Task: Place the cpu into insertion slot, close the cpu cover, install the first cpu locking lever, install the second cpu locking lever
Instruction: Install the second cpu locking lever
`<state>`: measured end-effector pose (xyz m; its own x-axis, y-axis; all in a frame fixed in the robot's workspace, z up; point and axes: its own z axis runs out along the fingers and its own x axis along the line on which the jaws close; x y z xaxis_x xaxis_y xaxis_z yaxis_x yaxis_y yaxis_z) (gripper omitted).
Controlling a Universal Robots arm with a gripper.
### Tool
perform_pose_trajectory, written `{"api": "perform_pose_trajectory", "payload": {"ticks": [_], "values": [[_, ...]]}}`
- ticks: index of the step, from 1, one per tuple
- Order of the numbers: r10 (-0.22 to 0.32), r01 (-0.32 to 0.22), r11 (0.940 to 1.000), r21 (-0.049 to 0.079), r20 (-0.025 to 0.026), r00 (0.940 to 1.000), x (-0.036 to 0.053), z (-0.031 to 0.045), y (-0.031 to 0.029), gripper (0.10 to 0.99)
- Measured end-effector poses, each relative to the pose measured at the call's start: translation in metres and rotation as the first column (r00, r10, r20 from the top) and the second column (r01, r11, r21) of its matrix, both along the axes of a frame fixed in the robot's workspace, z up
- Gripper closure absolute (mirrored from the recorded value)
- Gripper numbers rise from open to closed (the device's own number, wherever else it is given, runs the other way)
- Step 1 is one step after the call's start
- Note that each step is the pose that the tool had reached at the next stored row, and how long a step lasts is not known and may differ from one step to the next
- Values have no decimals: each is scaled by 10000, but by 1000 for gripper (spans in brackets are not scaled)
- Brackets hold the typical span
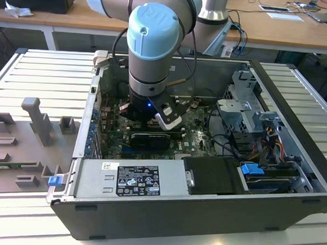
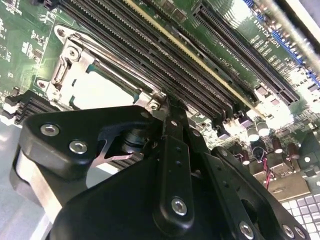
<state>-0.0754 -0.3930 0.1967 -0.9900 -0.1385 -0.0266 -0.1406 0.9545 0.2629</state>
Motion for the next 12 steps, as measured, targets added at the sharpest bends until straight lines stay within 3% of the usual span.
{"api": "perform_pose_trajectory", "payload": {"ticks": [2,4,12], "values": [[-2,2,10000,23,4,10000,-1,24,1,980],[-2,2,10000,20,0,10000,-1,107,0,980],[0,0,10000,26,-4,10000,-1,300,0,980]]}}
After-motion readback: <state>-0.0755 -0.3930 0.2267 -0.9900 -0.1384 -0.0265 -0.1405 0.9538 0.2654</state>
